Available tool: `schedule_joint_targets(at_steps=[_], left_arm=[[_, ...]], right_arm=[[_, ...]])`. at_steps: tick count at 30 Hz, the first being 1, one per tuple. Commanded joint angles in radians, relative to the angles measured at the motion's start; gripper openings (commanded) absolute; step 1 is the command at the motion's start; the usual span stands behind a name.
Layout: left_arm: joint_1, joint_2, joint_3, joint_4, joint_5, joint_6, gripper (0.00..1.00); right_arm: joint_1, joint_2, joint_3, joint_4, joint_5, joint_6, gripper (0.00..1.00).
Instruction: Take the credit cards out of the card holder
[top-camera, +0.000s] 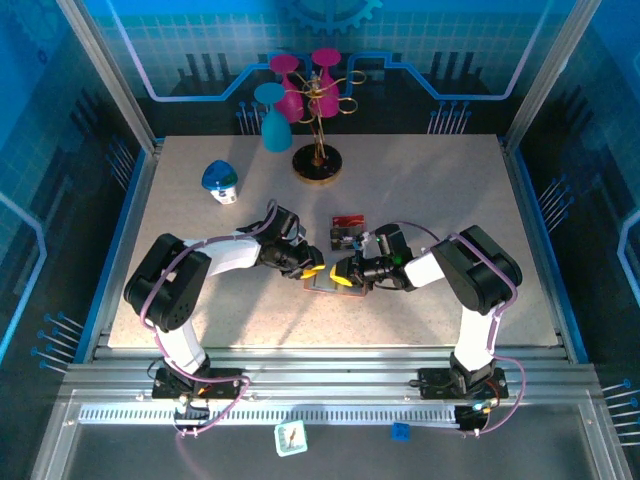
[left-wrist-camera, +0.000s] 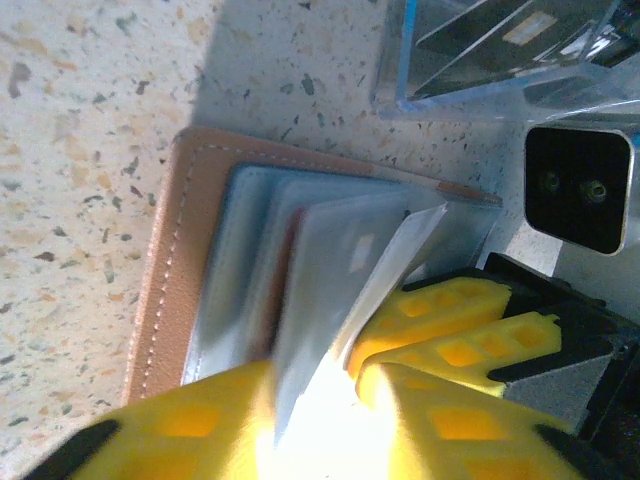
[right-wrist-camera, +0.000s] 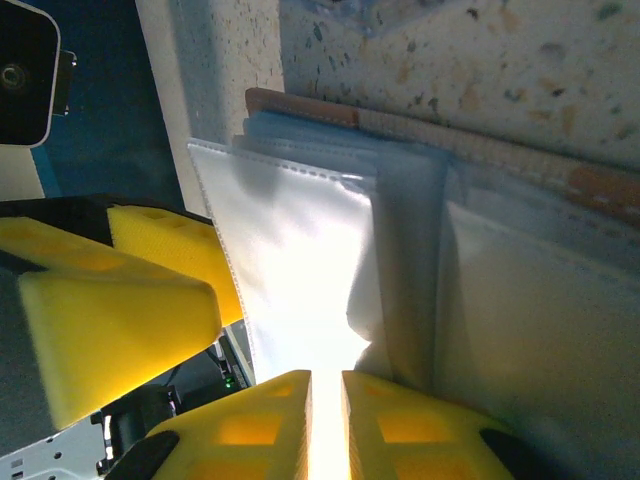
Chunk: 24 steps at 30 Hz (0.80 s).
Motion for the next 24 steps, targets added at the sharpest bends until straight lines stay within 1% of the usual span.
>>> schedule_joint_targets(at_steps=[1, 4, 7, 12, 15, 18, 20, 22, 24], left_arm=[[-0.001, -0.043, 0.013, -0.053, 0.005, 0.023, 0.4], [-0.001, -0.05, 0.022, -0.104, -0.022, 0.038, 0.45], [-0.002, -0.047, 0.024, -0.112, -0.018, 0.04, 0.45], [-0.004, -0.044, 0.01, -0.056, 0.024, 0.013, 0.36], [-0.009, -0.035, 0.01, -0.045, 0.028, 0.009, 0.32], [-0.013, -0.024, 0.01, -0.04, 0.032, 0.005, 0.32], [-0.014, -0.03, 0.01, -0.048, 0.022, 0.004, 0.34], [-0.016, -0.055, 0.013, -0.097, -0.041, 0.015, 0.43], [-0.015, -0.079, 0.023, -0.15, -0.094, 0.038, 0.45]], right_arm=[[0.015, 0.003, -0.014, -0.064, 0.022, -0.017, 0.16], [0.015, 0.002, -0.016, -0.065, 0.022, -0.017, 0.16], [0.015, 0.004, -0.015, -0.065, 0.022, -0.019, 0.16], [0.013, 0.002, -0.016, -0.066, 0.021, -0.02, 0.16], [0.013, 0.004, -0.016, -0.068, 0.021, -0.022, 0.16], [0.013, 0.004, -0.016, -0.069, 0.021, -0.022, 0.16], [0.013, 0.004, -0.016, -0.069, 0.021, -0.023, 0.16], [0.013, 0.003, -0.016, -0.071, 0.022, -0.022, 0.16], [0.013, 0.0, -0.017, -0.073, 0.023, -0.023, 0.16]])
